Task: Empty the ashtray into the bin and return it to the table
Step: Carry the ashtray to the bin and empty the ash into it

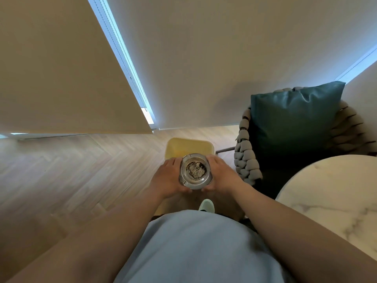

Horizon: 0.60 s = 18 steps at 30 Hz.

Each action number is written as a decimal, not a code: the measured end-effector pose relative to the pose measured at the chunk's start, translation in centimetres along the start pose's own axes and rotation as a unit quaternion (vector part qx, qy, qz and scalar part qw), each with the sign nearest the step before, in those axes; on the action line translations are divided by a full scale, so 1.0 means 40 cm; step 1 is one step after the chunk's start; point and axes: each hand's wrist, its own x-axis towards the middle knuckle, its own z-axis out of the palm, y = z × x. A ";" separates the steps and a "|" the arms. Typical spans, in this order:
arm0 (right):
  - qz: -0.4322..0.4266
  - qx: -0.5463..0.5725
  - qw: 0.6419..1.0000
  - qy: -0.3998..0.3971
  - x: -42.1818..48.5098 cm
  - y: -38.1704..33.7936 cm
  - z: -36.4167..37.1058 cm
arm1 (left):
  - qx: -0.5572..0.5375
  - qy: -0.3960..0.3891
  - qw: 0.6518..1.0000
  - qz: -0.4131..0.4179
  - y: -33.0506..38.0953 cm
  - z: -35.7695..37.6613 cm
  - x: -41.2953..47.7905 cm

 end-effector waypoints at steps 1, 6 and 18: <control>-0.001 0.002 1.000 -0.002 0.010 0.009 -0.005 | 0.001 -0.002 1.000 -0.002 0.002 0.000 0.013; 0.017 0.006 0.999 -0.026 0.062 0.035 -0.008 | 0.004 -0.021 1.000 -0.010 -0.011 0.008 0.063; 0.125 0.073 0.989 0.007 0.274 0.099 0.127 | -0.008 -0.069 0.997 0.039 -0.189 0.066 0.291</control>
